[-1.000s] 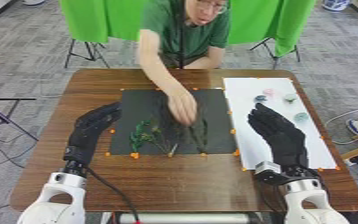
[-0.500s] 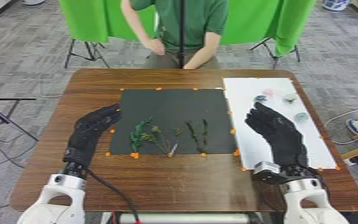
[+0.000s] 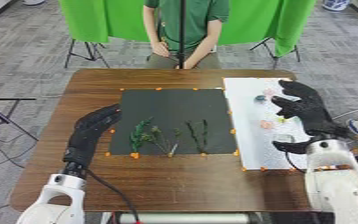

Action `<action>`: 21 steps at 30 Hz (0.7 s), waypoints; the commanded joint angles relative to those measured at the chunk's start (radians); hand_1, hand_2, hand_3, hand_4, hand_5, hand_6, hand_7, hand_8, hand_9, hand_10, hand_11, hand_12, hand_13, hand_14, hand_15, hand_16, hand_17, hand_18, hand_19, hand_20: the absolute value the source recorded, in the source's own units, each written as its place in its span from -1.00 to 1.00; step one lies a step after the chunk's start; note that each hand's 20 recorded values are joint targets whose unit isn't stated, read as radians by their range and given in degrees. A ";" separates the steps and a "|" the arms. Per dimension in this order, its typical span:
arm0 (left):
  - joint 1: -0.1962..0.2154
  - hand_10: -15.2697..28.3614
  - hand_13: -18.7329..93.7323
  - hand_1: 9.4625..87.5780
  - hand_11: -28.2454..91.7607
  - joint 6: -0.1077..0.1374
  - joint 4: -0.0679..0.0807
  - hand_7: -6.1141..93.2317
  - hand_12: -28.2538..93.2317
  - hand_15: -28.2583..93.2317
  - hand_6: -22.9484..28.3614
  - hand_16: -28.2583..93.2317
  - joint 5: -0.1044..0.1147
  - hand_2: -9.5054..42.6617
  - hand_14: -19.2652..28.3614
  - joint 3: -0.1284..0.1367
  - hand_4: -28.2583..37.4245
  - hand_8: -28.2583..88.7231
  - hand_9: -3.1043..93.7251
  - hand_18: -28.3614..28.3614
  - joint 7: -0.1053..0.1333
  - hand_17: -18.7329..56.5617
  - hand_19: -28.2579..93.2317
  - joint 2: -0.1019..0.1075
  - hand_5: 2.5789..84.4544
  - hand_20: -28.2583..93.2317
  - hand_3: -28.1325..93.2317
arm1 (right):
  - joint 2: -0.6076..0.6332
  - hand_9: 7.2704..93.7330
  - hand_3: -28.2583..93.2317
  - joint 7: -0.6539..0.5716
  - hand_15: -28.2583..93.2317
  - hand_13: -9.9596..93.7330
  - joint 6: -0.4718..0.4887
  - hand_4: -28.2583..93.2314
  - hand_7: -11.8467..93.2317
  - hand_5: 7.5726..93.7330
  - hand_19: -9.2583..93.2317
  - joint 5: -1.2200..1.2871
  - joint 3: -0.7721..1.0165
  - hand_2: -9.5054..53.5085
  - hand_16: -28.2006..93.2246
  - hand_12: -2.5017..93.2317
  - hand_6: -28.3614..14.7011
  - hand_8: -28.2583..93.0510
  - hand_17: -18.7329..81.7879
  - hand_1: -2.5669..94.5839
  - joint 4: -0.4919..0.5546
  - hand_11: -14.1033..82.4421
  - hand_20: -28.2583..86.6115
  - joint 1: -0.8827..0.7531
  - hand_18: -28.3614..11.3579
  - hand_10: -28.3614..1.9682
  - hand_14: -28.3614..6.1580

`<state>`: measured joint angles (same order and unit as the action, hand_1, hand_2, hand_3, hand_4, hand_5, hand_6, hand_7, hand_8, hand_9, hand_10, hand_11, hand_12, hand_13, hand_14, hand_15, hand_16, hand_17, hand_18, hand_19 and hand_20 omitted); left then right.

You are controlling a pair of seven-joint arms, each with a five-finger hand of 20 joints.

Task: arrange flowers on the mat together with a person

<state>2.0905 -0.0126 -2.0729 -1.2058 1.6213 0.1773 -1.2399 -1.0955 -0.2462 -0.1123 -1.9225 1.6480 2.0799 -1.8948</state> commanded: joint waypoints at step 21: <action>0.009 0.24 -0.06 -0.36 -0.25 -0.003 0.002 -0.63 -0.27 -0.33 0.07 -0.44 0.000 -0.79 0.48 0.002 -0.63 -0.61 -0.03 0.47 -0.008 -0.41 -0.38 0.001 0.08 -0.22 0.44 | 0.177 0.43 0.59 -0.143 0.18 0.75 0.279 -0.88 -0.55 0.03 0.80 -0.488 -0.248 -1.00 -0.12 -0.56 0.21 -0.66 0.32 -0.21 -0.280 -0.36 0.21 0.220 -0.52 -0.26 0.09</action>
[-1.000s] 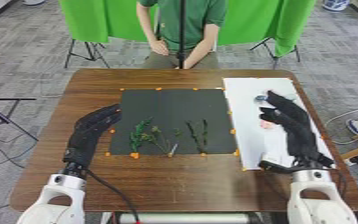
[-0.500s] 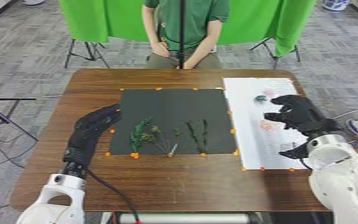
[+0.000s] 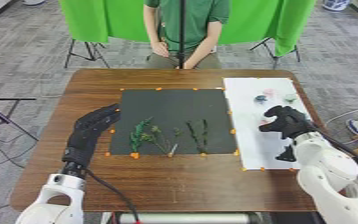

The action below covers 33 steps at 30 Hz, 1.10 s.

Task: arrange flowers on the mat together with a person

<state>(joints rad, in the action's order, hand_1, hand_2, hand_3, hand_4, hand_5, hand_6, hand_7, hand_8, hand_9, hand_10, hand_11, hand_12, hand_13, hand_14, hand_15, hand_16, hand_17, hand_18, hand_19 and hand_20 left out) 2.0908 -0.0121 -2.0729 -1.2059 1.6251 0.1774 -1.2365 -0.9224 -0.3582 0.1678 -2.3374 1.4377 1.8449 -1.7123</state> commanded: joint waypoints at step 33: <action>0.109 0.25 -0.05 -0.37 -0.25 0.142 0.053 -0.62 -0.28 -0.32 0.08 -0.44 0.072 -0.76 0.48 0.131 -0.62 -0.61 -0.02 0.44 -0.021 -0.39 -0.40 -0.003 0.08 -0.22 0.44 | -0.100 1.00 -1.00 0.079 0.43 1.00 -0.172 0.10 -0.31 0.73 1.00 0.007 -0.374 -1.00 -0.10 -0.11 0.35 -0.32 0.66 1.00 0.019 -0.34 0.38 0.549 -0.29 0.38 0.58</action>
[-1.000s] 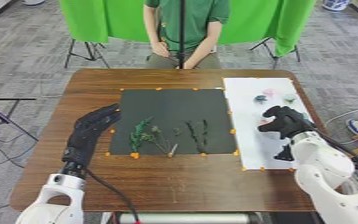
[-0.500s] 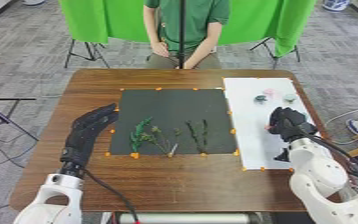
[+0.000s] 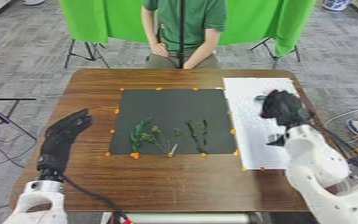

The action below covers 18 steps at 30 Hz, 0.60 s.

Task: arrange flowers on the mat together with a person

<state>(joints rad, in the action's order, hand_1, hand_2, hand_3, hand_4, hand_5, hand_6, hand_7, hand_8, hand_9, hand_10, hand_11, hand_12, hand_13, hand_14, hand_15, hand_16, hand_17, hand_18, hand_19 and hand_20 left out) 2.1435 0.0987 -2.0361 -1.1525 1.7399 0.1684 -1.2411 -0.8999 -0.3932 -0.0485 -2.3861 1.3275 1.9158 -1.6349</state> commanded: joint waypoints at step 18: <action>0.021 0.25 -0.05 -0.43 -0.25 0.046 0.035 -0.63 -0.28 -0.32 0.08 -0.45 0.036 -0.71 0.49 -0.035 -0.66 -0.61 -0.04 0.44 0.013 -0.38 -0.40 0.020 0.06 -0.22 0.46 | -0.582 1.00 -1.00 0.326 0.48 1.00 0.278 0.08 -0.28 0.71 1.00 -0.156 -0.678 -1.00 -0.10 -0.11 0.38 -0.33 0.67 0.99 -0.443 -0.35 0.48 0.651 -0.27 0.43 0.64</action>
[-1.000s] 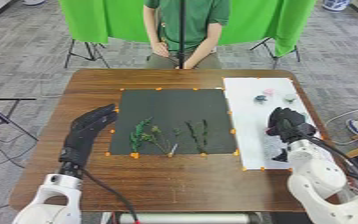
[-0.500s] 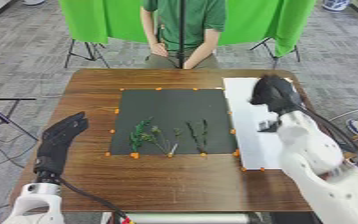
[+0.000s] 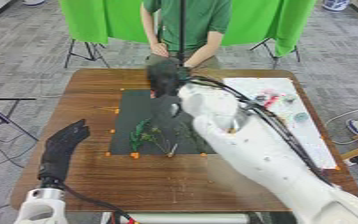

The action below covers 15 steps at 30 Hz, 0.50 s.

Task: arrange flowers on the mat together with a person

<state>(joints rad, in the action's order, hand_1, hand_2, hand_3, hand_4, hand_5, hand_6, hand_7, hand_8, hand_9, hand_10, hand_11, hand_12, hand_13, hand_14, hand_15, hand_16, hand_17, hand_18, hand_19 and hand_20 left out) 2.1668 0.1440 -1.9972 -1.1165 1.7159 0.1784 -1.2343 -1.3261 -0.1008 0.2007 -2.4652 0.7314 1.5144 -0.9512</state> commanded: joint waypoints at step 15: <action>-0.027 0.25 -0.06 -0.43 -0.25 -0.038 -0.001 -0.63 -0.28 -0.33 0.08 -0.45 -0.023 -0.76 0.48 -0.025 -0.65 -0.61 -0.04 0.44 0.008 -0.39 -0.40 0.024 0.05 -0.22 0.47 | -0.211 1.00 -1.00 0.062 0.45 1.00 0.066 0.14 -0.27 0.65 1.00 -0.195 -0.070 -1.00 -0.05 -0.11 0.41 -0.37 0.63 0.94 -0.095 -0.46 0.51 -0.083 -0.29 0.44 0.62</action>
<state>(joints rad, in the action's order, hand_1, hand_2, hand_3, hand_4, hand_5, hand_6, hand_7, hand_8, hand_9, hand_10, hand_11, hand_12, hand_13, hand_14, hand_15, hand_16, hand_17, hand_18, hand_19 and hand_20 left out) 2.1487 0.1346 -2.0019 -1.1248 1.6973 0.1878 -1.2136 -1.5307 -0.0547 0.2592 -2.6113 0.6714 1.4312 -1.0226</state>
